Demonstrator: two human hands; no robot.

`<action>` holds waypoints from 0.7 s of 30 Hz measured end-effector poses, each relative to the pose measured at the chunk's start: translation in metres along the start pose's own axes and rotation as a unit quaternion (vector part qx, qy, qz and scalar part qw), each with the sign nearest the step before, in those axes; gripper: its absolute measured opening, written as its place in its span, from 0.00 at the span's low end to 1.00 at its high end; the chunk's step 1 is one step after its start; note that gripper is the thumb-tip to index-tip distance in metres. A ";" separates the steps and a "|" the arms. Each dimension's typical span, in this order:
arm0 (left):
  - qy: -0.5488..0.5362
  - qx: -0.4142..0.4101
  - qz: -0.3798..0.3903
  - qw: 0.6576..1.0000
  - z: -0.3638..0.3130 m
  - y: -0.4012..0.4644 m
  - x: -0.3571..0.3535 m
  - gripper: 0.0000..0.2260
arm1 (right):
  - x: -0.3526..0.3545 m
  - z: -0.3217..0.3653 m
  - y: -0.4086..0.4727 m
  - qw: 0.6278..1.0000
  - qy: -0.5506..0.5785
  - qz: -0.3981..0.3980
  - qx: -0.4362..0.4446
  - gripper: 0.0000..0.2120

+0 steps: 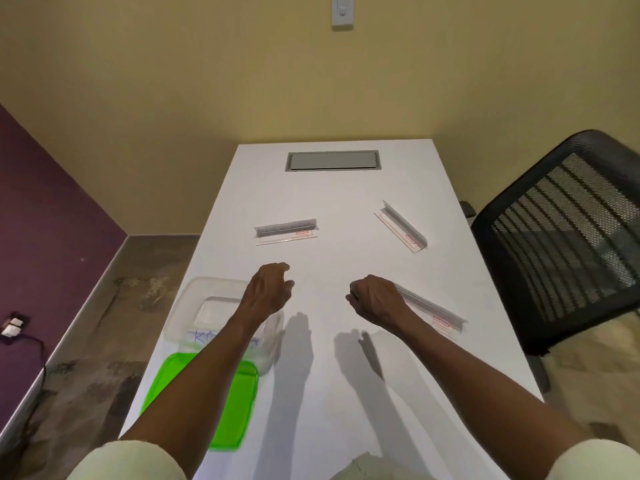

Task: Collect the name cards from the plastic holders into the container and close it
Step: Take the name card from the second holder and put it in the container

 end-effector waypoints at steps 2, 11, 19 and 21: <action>0.001 -0.014 0.001 1.000 -0.017 0.004 -0.009 0.20 | -0.001 -0.024 -0.007 1.000 0.007 -0.001 -0.026 0.16; 0.006 -0.025 0.048 0.999 -0.086 0.029 -0.051 0.18 | 0.013 -0.107 -0.042 0.995 0.017 -0.030 -0.098 0.14; -0.048 0.039 0.127 0.990 -0.130 0.057 -0.095 0.09 | -0.001 -0.186 -0.062 0.977 0.040 0.014 -0.211 0.15; -0.046 0.046 0.139 0.988 -0.140 0.063 -0.104 0.09 | -0.004 -0.203 -0.067 0.970 0.050 0.025 -0.236 0.13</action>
Point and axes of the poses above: each hand's wrist, its own y-axis towards the middle knuckle, its own x-axis out of the back of the hand, z = x × y, the point moved 7 cm from there along y, towards the middle knuckle, and after that the axes turned 1 degree about x, right-handed, at the moved point
